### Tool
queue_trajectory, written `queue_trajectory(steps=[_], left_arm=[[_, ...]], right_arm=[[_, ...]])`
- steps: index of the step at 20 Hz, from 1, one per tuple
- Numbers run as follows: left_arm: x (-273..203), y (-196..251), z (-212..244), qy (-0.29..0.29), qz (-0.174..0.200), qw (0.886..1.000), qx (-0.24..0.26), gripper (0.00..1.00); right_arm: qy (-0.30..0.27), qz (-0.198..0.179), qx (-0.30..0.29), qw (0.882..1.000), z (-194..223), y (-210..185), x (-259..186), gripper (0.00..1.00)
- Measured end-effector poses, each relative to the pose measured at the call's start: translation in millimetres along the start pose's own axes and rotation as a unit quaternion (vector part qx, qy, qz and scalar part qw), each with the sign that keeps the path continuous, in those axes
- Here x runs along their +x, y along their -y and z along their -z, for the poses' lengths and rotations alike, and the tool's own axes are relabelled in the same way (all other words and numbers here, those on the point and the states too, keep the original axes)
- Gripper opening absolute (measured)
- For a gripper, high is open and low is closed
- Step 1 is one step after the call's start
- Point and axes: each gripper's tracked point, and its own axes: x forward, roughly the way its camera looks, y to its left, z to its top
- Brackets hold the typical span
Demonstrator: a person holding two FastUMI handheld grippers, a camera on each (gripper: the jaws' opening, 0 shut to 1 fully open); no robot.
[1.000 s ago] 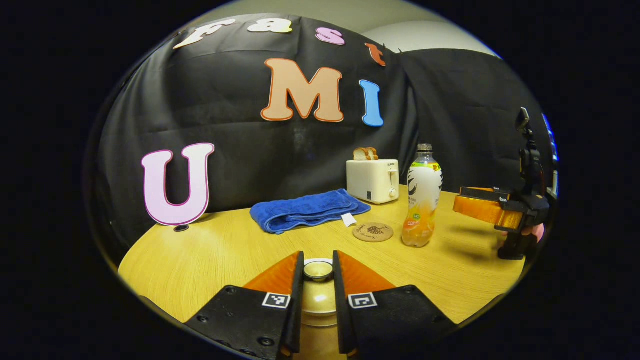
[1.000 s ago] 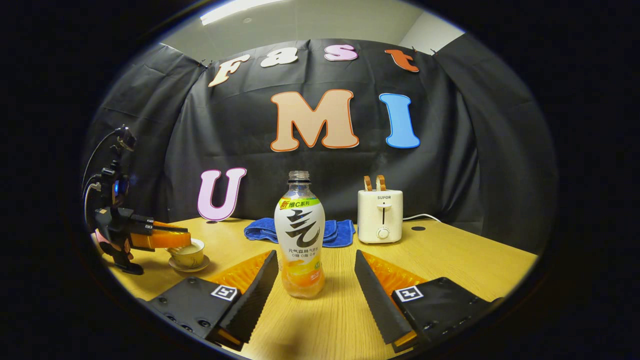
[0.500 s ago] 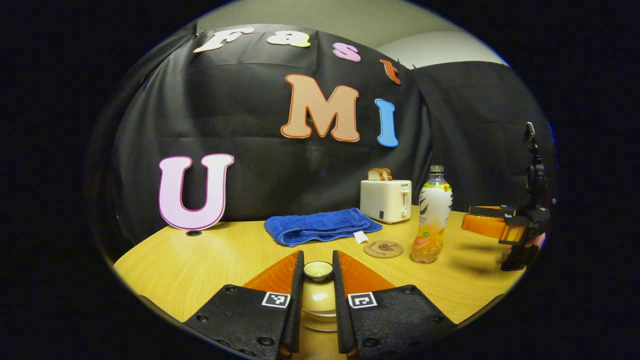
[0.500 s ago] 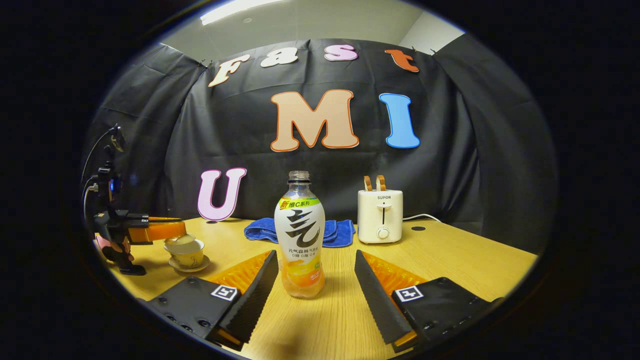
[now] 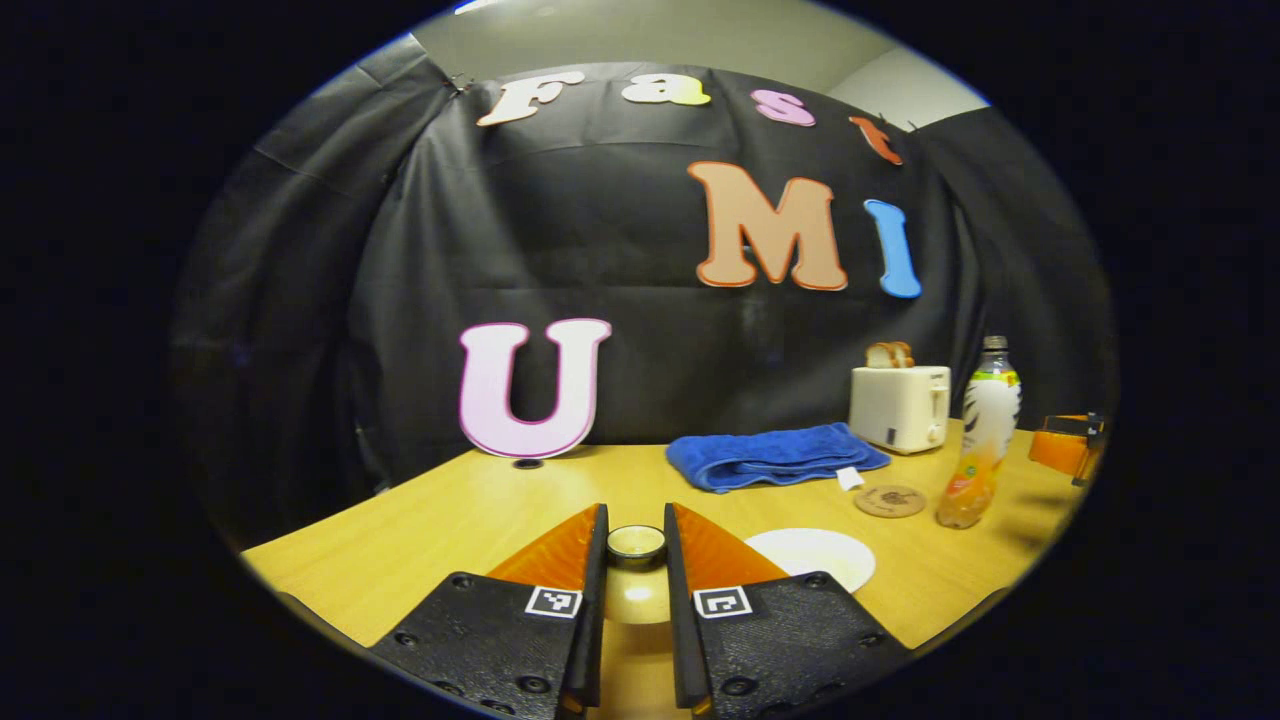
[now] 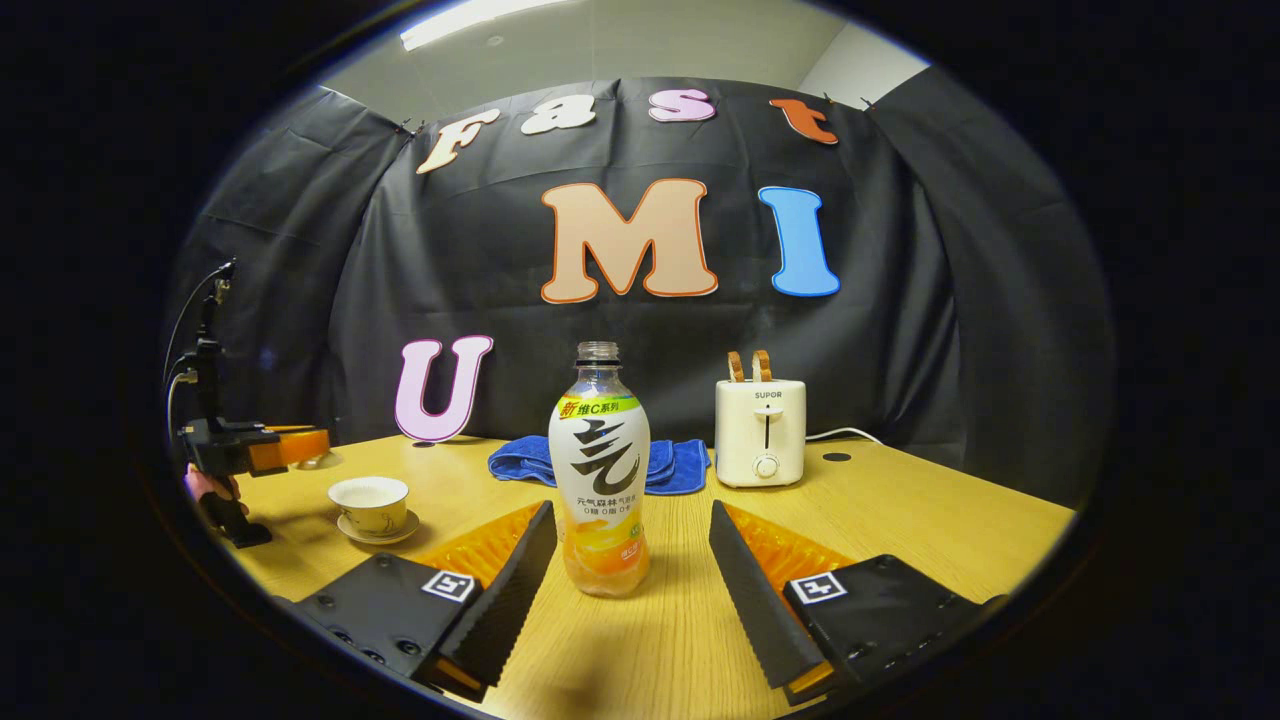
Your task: Open the teacup lid with one hand, grasp the water bottle and pour water into the teacup with the other hand; after pouring, place the water bottle on the coaster and then close the teacup lid.
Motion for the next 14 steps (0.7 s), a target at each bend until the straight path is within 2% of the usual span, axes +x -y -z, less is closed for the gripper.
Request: queue_trajectory(steps=[6, 7, 8, 11, 12, 14], left_arm=[[-10, -25, -1, 0.000, -0.040, 0.999, 0.002, 0.26], [-12, -28, 0, 0.000, -0.046, 0.999, 0.002, 0.26], [-12, -31, -1, 0.000, -0.052, 0.999, 0.003, 0.26], [-14, -35, 0, -0.001, -0.063, 0.998, 0.003, 0.26], [-14, -35, 0, -0.001, -0.063, 0.998, 0.003, 0.26], [-14, -35, 0, -0.001, -0.063, 0.998, 0.003, 0.26]], right_arm=[[-0.003, -0.051, 0.002, 0.999, 4, -12, 9, 0.92], [-0.008, -0.060, 0.003, 0.998, 6, -16, 11, 0.97], [-0.015, -0.066, 0.003, 0.998, 8, -18, 17, 0.97], [-0.049, -0.074, 0.004, 0.996, 15, -21, 42, 0.97], [-0.058, -0.075, 0.005, 0.995, 20, -21, 44, 0.93], [-0.069, -0.075, 0.010, 0.995, 23, -23, 55, 0.93]])
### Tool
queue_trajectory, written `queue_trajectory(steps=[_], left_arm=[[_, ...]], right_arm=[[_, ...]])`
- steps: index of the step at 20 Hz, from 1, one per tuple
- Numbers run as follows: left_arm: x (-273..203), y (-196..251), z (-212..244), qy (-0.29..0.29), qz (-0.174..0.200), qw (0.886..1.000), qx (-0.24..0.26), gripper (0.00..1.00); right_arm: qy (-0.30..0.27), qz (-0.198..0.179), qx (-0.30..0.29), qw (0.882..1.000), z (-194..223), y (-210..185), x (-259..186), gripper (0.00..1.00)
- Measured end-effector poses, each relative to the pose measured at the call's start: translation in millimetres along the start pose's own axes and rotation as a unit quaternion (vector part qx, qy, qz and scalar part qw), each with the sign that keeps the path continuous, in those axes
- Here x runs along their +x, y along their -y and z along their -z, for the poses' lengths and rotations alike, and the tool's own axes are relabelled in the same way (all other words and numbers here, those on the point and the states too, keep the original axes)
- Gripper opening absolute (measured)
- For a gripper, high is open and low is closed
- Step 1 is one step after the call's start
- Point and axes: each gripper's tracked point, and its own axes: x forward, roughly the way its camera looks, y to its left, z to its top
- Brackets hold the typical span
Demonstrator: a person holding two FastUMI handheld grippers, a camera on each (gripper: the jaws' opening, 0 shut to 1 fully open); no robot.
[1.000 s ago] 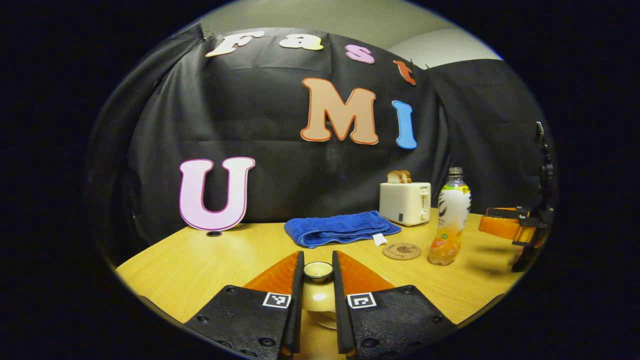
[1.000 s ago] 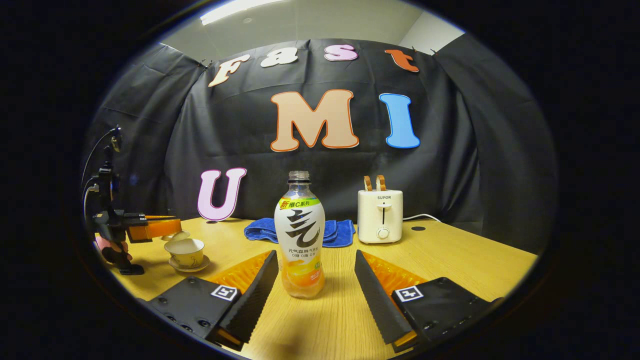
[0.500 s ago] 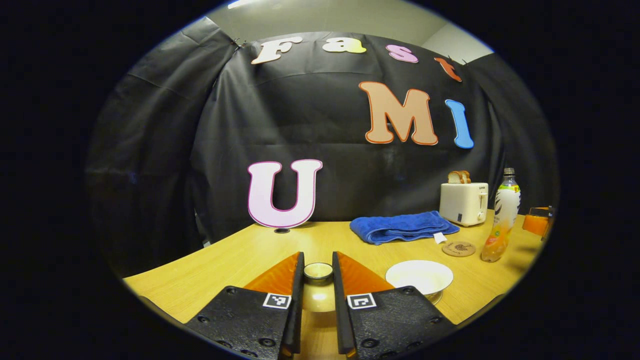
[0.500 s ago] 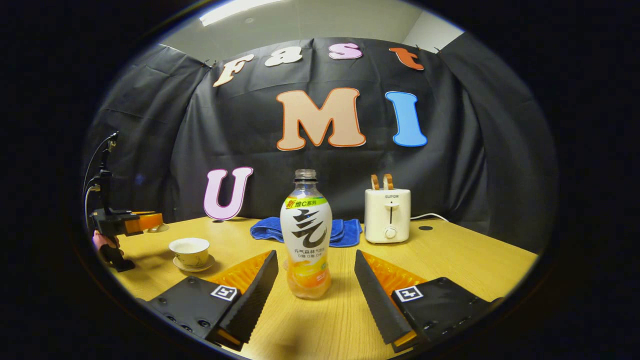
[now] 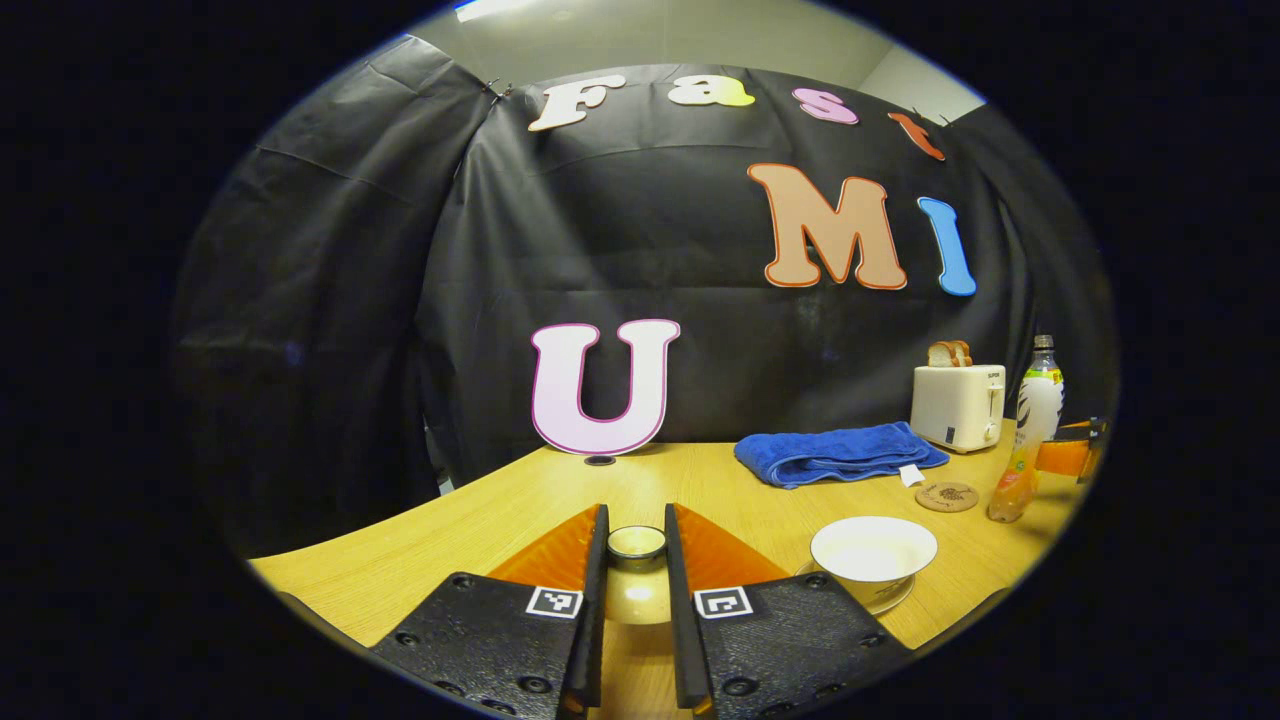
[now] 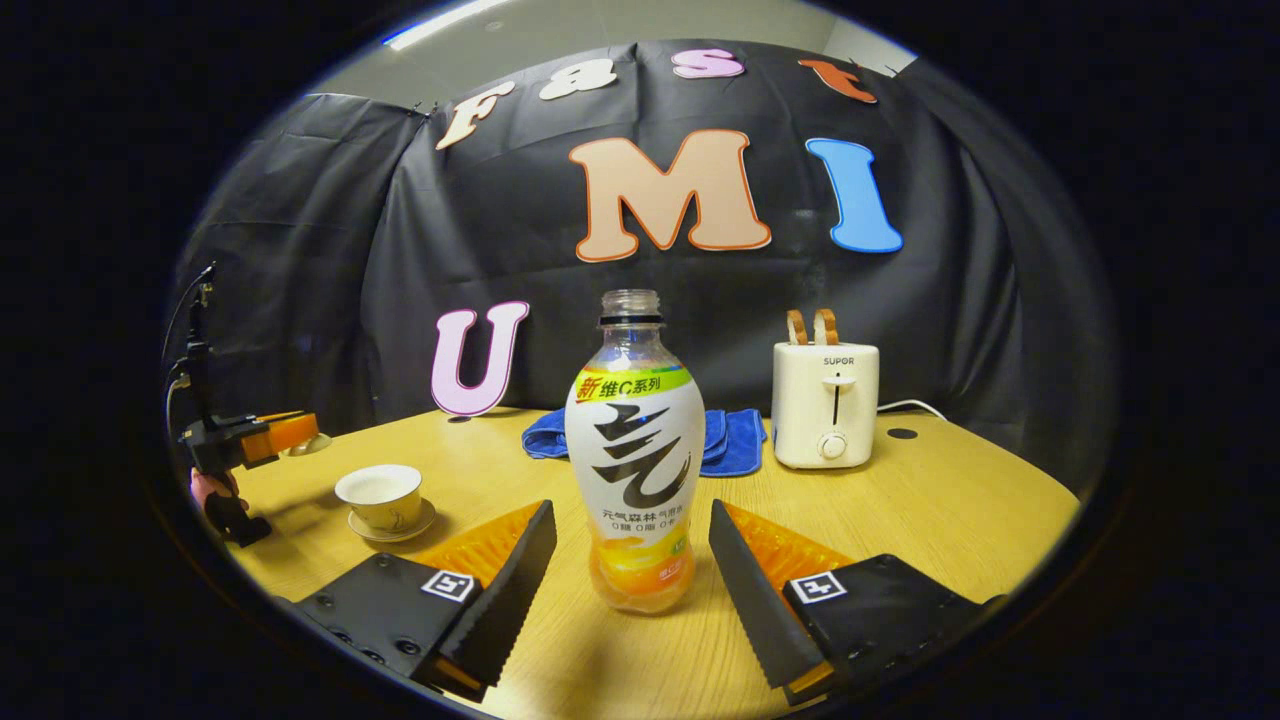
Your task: Open the teacup lid with one hand, grasp the water bottle and pour water into the teacup with the other hand; after pouring, place the water bottle on the coaster and then close the teacup lid.
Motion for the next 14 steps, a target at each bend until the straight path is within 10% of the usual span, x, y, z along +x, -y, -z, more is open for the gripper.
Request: queue_trajectory(steps=[11, 14], left_arm=[[1, -11, 0, 0.000, -0.017, 1.000, 0.001, 0.26], [2, -18, 0, 0.000, -0.022, 1.000, 0.001, 0.26]], right_arm=[[-0.029, 0.019, -0.021, 0.999, 7, -7, 40, 0.97], [-0.040, 0.035, -0.015, 0.998, 12, -3, 45, 0.80]])
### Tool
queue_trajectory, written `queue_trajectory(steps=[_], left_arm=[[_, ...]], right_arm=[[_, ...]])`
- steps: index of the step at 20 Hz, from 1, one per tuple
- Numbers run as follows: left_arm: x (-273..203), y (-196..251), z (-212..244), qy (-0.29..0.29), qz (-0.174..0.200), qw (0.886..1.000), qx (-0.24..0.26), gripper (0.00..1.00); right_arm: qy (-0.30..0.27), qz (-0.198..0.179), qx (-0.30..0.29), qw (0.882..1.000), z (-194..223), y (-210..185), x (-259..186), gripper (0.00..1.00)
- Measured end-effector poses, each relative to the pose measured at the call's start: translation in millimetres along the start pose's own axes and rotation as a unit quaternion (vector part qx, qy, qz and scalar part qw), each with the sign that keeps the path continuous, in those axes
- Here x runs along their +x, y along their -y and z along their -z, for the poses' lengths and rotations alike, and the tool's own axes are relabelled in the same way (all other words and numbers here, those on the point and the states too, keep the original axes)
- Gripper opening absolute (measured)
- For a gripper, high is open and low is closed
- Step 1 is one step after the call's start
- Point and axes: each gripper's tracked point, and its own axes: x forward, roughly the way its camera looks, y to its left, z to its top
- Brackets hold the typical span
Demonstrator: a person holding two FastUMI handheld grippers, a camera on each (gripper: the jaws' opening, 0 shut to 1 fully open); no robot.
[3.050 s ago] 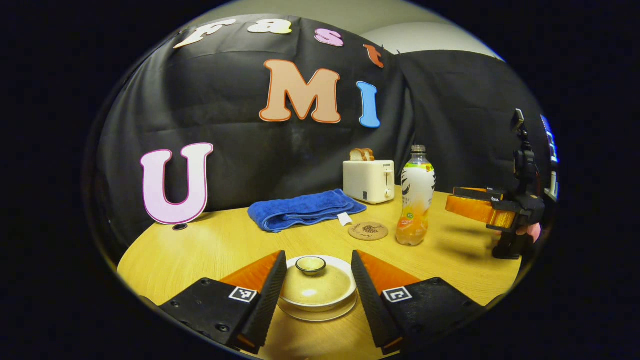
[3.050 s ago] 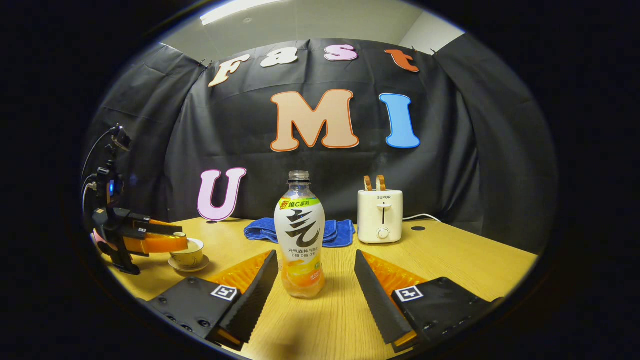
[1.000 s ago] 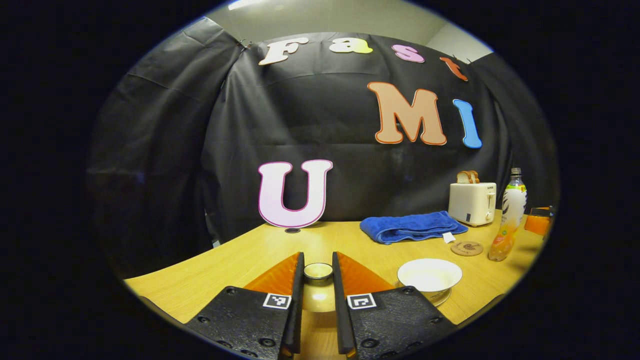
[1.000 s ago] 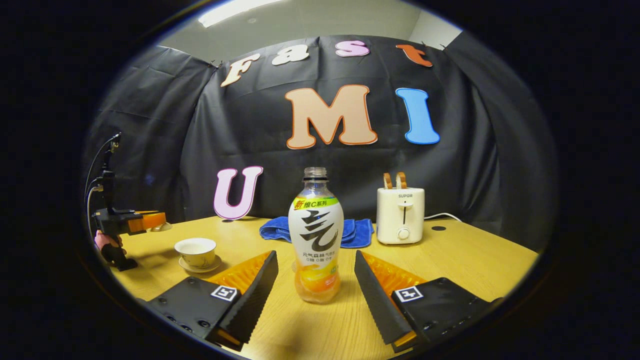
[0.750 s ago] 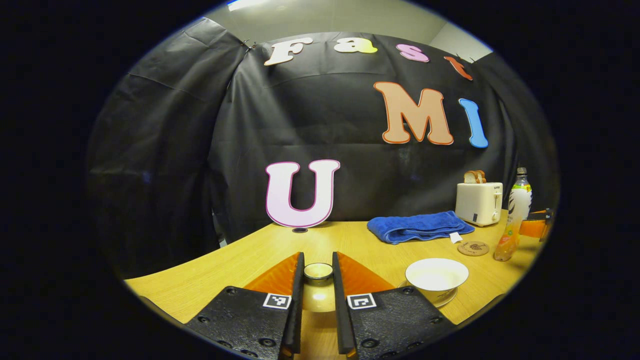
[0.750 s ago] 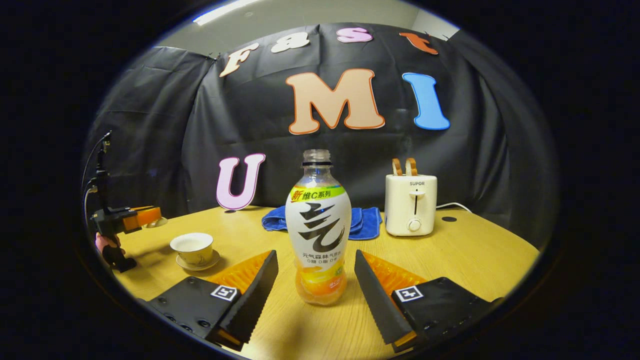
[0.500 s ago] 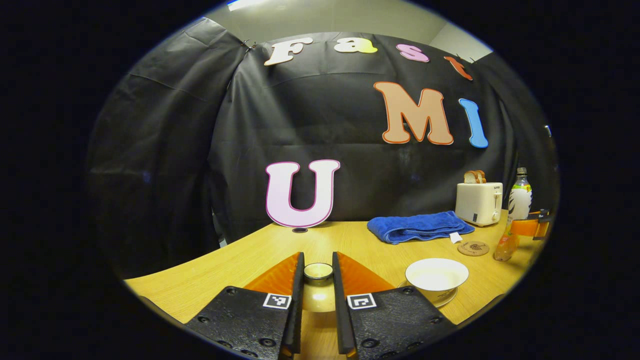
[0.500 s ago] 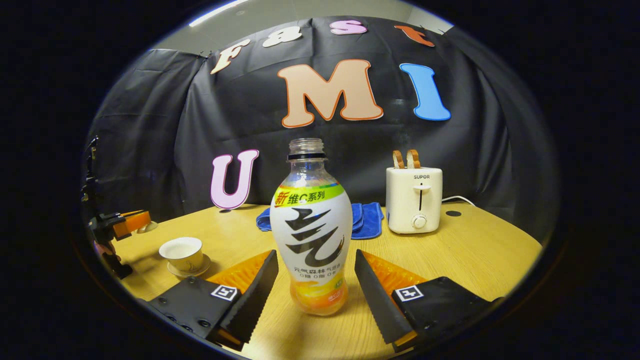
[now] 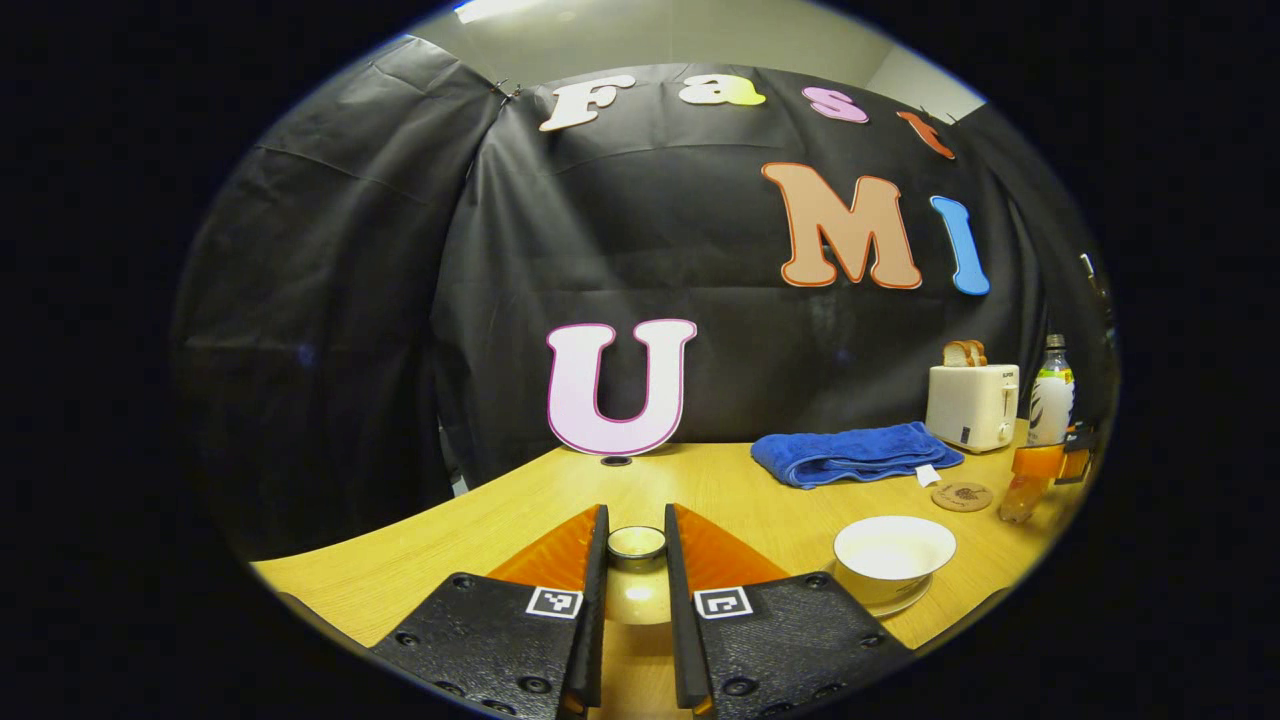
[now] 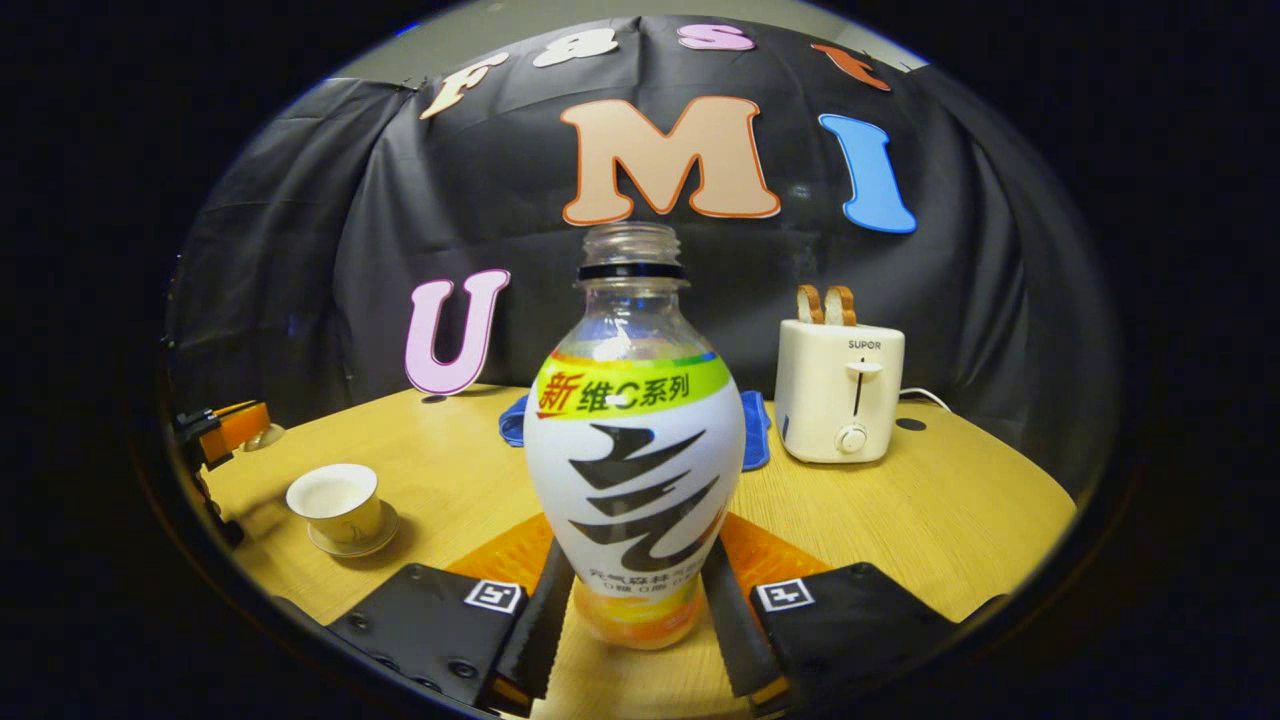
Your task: Open the teacup lid with one hand, grasp the water bottle and pour water into the teacup with the other hand; after pouring, place the water bottle on the coaster and then close the teacup lid.
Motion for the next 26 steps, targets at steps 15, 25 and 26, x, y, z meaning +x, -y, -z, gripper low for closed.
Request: queue_trajectory(steps=[15, 25, 26], left_arm=[[2, -5, 2, 0.000, -0.003, 1.000, 0.000, 0.26], [1, -6, 2, -0.001, -0.005, 1.000, -0.002, 0.27], [2, -5, 3, -0.001, -0.005, 1.000, -0.002, 0.26]], right_arm=[[0.040, 0.099, -0.131, 0.986, -60, 33, -28, 0.61], [0.067, 0.142, -0.453, 0.877, -90, -16, -21, 0.60], [0.064, 0.142, -0.485, 0.860, -86, -22, -17, 0.60]])
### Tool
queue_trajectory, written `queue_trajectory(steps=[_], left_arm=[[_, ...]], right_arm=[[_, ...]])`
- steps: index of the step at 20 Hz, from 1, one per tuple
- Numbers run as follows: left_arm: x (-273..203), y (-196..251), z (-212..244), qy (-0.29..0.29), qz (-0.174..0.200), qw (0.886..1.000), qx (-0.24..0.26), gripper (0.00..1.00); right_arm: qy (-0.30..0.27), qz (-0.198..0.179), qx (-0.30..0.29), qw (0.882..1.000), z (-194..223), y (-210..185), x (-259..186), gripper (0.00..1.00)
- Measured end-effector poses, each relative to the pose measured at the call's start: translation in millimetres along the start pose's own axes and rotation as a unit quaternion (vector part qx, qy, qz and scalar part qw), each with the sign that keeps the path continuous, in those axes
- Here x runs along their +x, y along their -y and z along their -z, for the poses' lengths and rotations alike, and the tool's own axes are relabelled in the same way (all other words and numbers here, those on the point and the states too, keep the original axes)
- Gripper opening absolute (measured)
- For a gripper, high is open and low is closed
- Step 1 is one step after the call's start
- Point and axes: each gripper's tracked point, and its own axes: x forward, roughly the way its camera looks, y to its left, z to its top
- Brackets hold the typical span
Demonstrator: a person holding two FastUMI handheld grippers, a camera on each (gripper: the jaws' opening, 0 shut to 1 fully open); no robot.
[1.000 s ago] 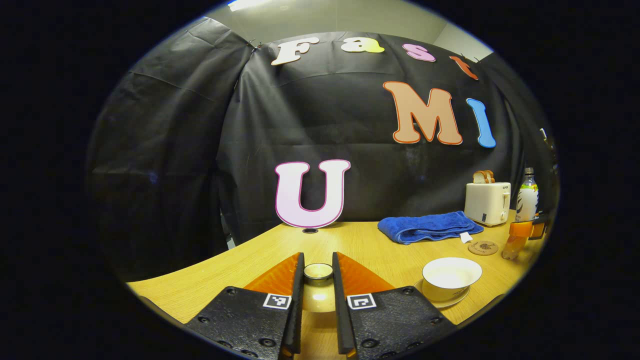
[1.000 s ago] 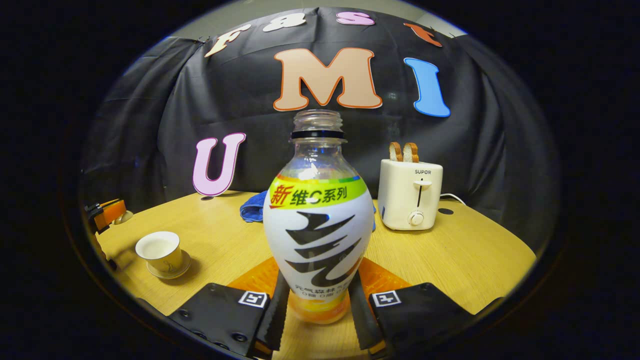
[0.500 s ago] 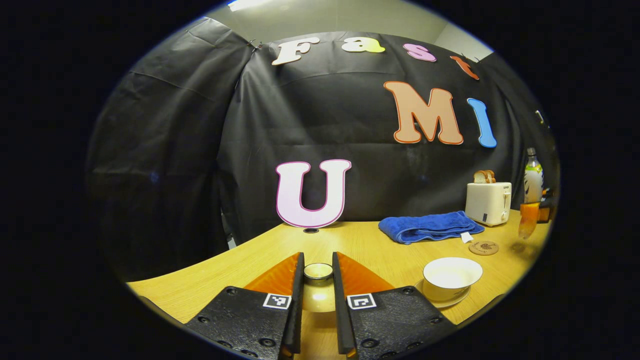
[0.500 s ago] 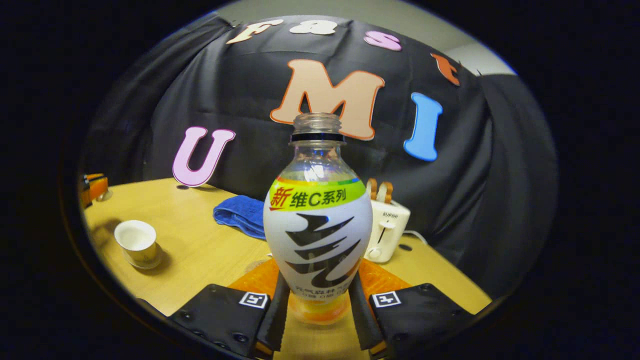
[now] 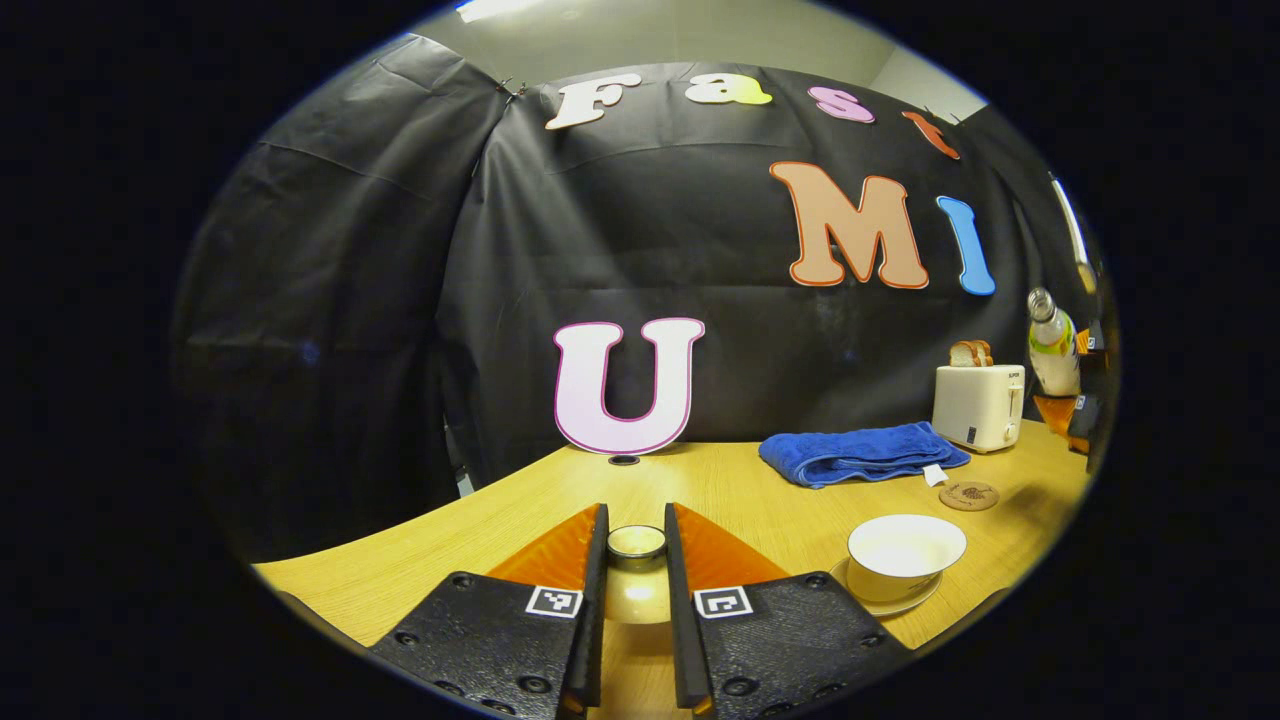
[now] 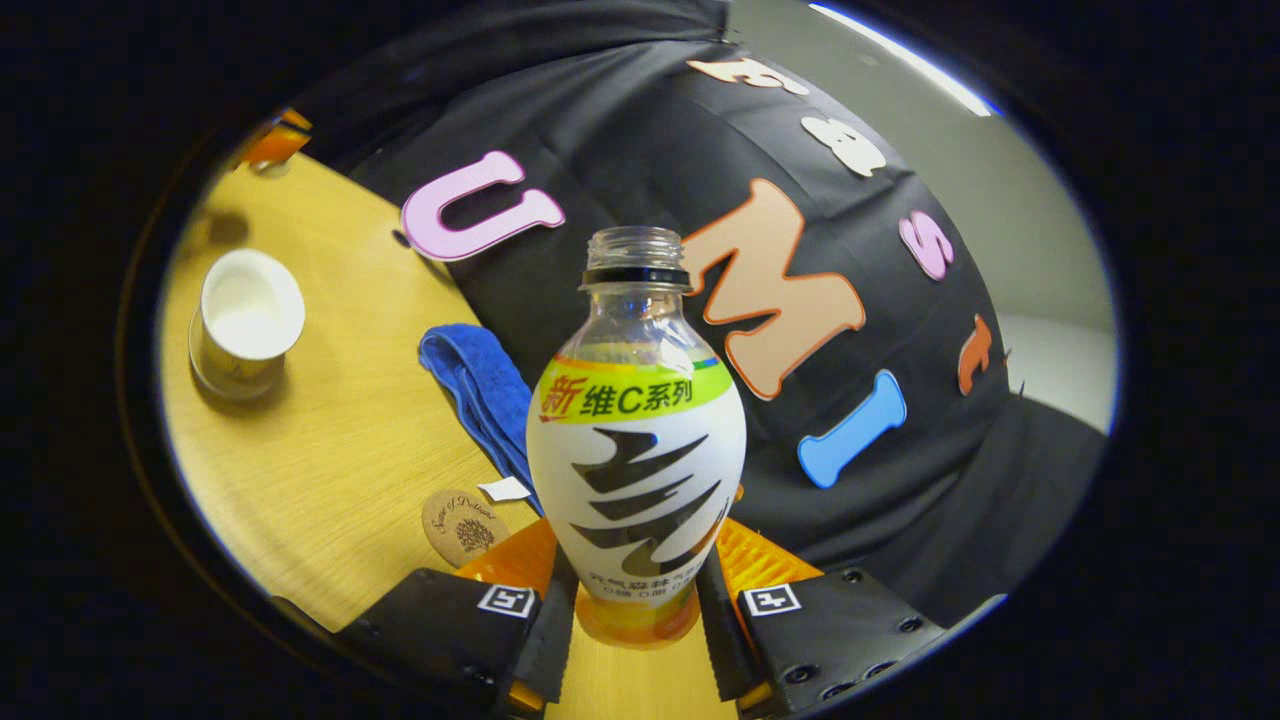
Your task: Open the teacup lid with one hand, grasp the water bottle and pour water into the teacup with the other hand; after pouring, place the water bottle on the coaster and then close the teacup lid.
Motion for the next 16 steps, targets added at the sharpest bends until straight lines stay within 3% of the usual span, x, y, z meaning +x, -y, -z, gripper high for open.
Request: queue_trajectory(steps=[6, 10, 16], left_arm=[[0, 1, 0, -0.001, 0.000, 1.000, 0.000, 0.26], [0, 0, 0, -0.001, 0.000, 1.000, 0.000, 0.26], [-1, 0, 0, -0.001, -0.001, 1.000, 0.000, 0.26]], right_arm=[[0.038, -0.008, -0.172, 0.984, -12, -44, 6, 0.60], [0.055, -0.008, -0.230, 0.972, -18, -59, 5, 0.60], [0.097, 0.028, -0.324, 0.941, -35, -62, 1, 0.60]])
